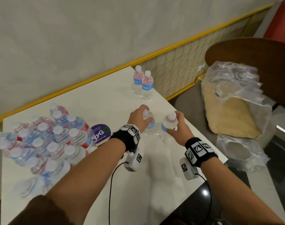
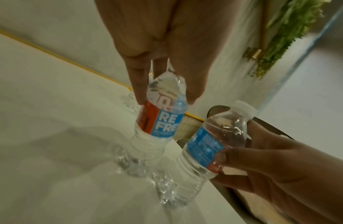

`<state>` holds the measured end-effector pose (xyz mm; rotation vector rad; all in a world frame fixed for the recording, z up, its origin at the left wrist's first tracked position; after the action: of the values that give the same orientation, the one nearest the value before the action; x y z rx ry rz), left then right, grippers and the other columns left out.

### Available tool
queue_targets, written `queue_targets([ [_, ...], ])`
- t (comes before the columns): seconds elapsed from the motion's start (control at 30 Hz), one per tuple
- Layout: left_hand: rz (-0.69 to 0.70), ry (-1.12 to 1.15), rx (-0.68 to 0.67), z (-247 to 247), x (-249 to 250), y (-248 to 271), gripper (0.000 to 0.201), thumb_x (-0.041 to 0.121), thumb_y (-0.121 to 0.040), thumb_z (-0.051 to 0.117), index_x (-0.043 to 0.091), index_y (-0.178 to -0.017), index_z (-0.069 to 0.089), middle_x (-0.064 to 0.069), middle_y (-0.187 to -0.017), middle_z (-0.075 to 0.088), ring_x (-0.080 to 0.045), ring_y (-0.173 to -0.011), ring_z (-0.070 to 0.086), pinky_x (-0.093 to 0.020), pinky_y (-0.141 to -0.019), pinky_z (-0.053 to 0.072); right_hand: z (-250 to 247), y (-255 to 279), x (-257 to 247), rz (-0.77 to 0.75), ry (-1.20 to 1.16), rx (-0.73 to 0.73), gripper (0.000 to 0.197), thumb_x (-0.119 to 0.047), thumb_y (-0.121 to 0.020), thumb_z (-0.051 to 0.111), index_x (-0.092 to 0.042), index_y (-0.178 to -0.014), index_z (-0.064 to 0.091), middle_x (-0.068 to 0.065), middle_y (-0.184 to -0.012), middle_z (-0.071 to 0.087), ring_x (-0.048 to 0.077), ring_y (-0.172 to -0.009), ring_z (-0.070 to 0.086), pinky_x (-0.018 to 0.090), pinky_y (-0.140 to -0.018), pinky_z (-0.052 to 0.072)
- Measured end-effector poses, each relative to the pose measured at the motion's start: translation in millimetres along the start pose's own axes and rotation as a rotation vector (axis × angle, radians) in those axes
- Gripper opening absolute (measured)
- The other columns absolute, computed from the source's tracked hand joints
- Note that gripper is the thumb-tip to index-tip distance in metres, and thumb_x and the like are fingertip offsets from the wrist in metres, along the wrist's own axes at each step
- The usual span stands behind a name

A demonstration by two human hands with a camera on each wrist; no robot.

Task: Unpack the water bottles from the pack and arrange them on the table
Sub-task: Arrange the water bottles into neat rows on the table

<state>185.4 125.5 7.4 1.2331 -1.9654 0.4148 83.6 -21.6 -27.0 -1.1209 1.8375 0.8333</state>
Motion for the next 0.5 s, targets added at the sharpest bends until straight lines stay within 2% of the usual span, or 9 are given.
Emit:
queue_targets([
  [0.07,-0.008,0.063,0.079,5.6,0.8,-16.8,0.035,0.019,-0.086,0.063,0.012,-0.118,0.052,-0.011,-0.113,0.059,-0.025,-0.106,0.055,-0.022,-0.082,0.037,-6.1,-13.3,6.0,-0.027,-0.053,-0.006,0.062,-0.005,-0.085,0.064,-0.017,-0.136,0.030,-0.001,-0.123,0.049,0.020,-0.113,0.053,0.036,-0.095,0.046],
  [0.13,-0.002,0.121,0.112,11.3,4.6,-32.5,0.036,0.017,-0.086,0.063,0.013,-0.121,0.051,-0.011,-0.117,0.057,-0.025,-0.110,0.053,-0.023,-0.086,0.037,-11.2,-26.6,11.7,-0.058,-0.093,0.001,0.064,-0.003,-0.086,0.061,-0.024,-0.138,0.031,-0.001,-0.133,0.047,0.018,-0.122,0.050,0.037,-0.104,0.043],
  [0.23,-0.014,0.159,0.094,16.5,9.8,-54.9,0.047,0.013,-0.085,0.064,0.015,-0.129,0.046,-0.008,-0.125,0.054,-0.024,-0.114,0.052,-0.025,-0.092,0.038,-16.9,-44.0,16.7,-0.065,-0.130,-0.006,0.065,-0.003,-0.088,0.060,-0.049,-0.125,0.032,-0.011,-0.129,0.048,0.011,-0.120,0.050,0.030,-0.103,0.042],
  [0.27,-0.014,0.165,0.077,17.1,12.1,-63.1,0.052,0.013,-0.084,0.065,0.016,-0.131,0.043,-0.007,-0.127,0.053,-0.023,-0.114,0.052,-0.025,-0.092,0.038,-17.9,-48.7,17.3,-0.067,-0.125,-0.011,0.065,-0.003,-0.089,0.059,-0.049,-0.125,0.031,-0.014,-0.127,0.048,0.009,-0.118,0.050,0.026,-0.100,0.042],
  [0.33,-0.011,0.139,0.039,16.7,16.0,-79.8,0.054,0.013,-0.081,0.066,0.016,-0.129,0.041,-0.008,-0.124,0.054,-0.024,-0.108,0.053,-0.028,-0.090,0.040,-19.4,-57.7,20.0,-0.068,-0.107,-0.012,0.063,-0.004,-0.090,0.058,-0.032,-0.136,0.027,-0.013,-0.128,0.044,0.007,-0.117,0.049,0.010,-0.092,0.041],
  [0.4,0.006,0.084,-0.023,19.1,19.9,-94.1,0.050,0.013,-0.078,0.068,0.016,-0.121,0.044,-0.010,-0.116,0.055,-0.024,-0.100,0.054,-0.030,-0.084,0.044,-20.8,-65.6,24.0,-0.061,-0.109,-0.005,0.063,-0.003,-0.091,0.056,-0.016,-0.141,0.020,-0.012,-0.129,0.039,0.007,-0.115,0.047,-0.004,-0.080,0.038],
  [0.5,0.091,0.031,-0.126,29.4,30.2,-106.5,0.047,0.011,-0.074,0.069,0.013,-0.115,0.047,-0.010,-0.111,0.056,-0.023,-0.095,0.055,-0.026,-0.077,0.040,-18.1,-73.8,26.2,-0.054,-0.138,-0.016,0.064,-0.001,-0.091,0.054,-0.014,-0.142,0.017,-0.012,-0.129,0.037,0.007,-0.116,0.045,-0.008,-0.077,0.036],
])
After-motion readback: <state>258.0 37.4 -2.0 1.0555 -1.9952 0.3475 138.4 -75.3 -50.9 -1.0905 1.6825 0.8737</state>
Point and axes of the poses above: each hand's wrist, its own y-axis away from the middle knuckle, its own z-axis out of the palm, x = y × z, the point moved 10 cm from there along -y, towards the middle knuckle
